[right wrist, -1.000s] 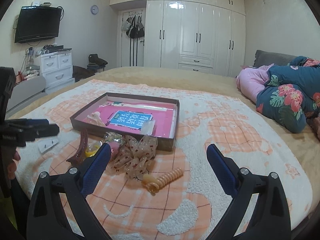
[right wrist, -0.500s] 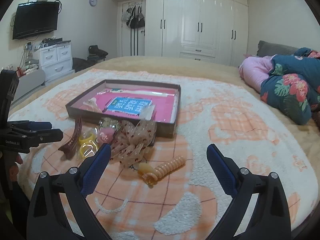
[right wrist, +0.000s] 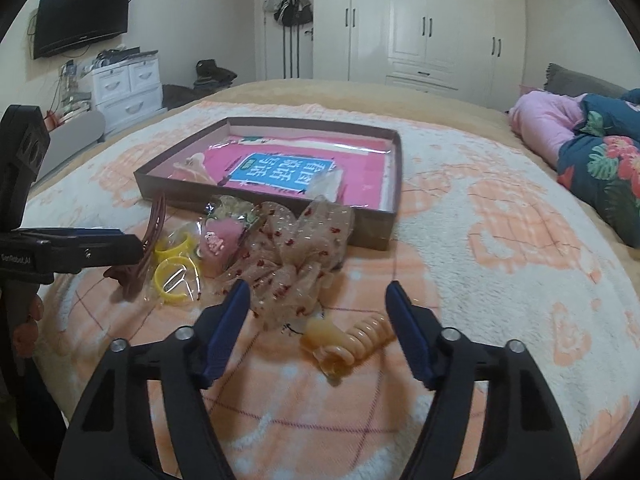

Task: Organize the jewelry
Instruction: 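Grasp the dark red hair clip with the left gripper while the right grasps the lace bow, then carry the red hair clip with the left tool into the box while the right carries the bow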

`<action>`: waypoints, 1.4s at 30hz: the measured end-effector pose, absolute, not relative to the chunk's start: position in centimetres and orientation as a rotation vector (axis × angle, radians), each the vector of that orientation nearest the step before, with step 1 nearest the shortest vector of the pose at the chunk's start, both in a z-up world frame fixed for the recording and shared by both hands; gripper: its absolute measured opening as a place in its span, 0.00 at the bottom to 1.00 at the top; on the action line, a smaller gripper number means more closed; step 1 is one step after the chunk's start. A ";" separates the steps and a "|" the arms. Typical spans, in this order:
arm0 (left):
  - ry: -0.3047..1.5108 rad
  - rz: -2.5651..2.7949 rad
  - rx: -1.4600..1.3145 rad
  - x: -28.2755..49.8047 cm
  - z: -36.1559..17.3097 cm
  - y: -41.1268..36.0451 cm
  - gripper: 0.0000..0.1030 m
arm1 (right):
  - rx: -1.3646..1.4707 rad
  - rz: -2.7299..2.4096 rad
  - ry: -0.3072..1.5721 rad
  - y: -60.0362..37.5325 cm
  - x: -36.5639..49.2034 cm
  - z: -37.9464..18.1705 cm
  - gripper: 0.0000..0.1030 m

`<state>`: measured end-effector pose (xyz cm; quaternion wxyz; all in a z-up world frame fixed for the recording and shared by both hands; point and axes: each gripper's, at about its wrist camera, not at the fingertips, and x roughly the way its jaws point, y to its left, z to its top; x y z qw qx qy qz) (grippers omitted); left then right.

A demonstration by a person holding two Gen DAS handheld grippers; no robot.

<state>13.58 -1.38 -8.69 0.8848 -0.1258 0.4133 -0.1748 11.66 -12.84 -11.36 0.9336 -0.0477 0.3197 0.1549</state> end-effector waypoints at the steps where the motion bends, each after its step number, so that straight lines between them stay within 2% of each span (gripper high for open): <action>1: 0.860 -0.367 -0.268 13.7 -8.7 -1.4 0.79 | -0.098 0.321 0.658 -12.7 11.8 -11.5 0.50; 3: 0.864 -0.371 -0.283 14.1 -8.7 -1.4 0.77 | -0.095 0.335 0.672 -12.5 12.1 -11.8 0.34; 4: 0.867 -0.375 -0.290 14.2 -8.8 -1.5 0.77 | -0.098 0.332 0.673 -12.5 12.1 -11.9 0.20; 5: 0.871 -0.376 -0.290 14.4 -8.8 -1.6 0.77 | -0.100 0.332 0.667 -12.6 11.9 -11.8 0.14; 7: 0.881 -0.375 -0.289 14.9 -9.0 -2.0 0.75 | -0.087 0.340 0.648 -13.0 11.7 -11.4 0.07; 10: 0.895 -0.368 -0.298 15.8 -9.4 -2.1 0.72 | -0.069 0.338 0.630 -13.4 11.3 -11.0 0.06; 13: 0.900 -0.361 -0.309 16.4 -9.7 -1.9 0.61 | -0.059 0.339 0.621 -13.6 11.2 -10.7 0.05; 16: 0.905 -0.351 -0.325 16.5 -10.0 -1.3 0.46 | -0.059 0.337 0.611 -13.6 11.0 -10.6 0.05; 18: 0.906 -0.341 -0.331 16.6 -10.1 -0.9 0.29 | -0.065 0.336 0.600 -13.6 10.8 -10.4 0.04; 34: 0.744 -0.393 -0.318 14.0 -5.5 0.0 0.20 | -0.051 0.318 0.520 -14.5 9.2 -8.3 0.04; 38: 0.702 -0.378 -0.317 13.9 -4.4 0.9 0.06 | -0.068 0.329 0.498 -13.9 8.7 -7.5 0.03; 42: 0.702 -0.381 -0.341 14.1 -4.4 1.9 0.03 | -0.094 0.331 0.489 -13.1 8.4 -7.2 0.03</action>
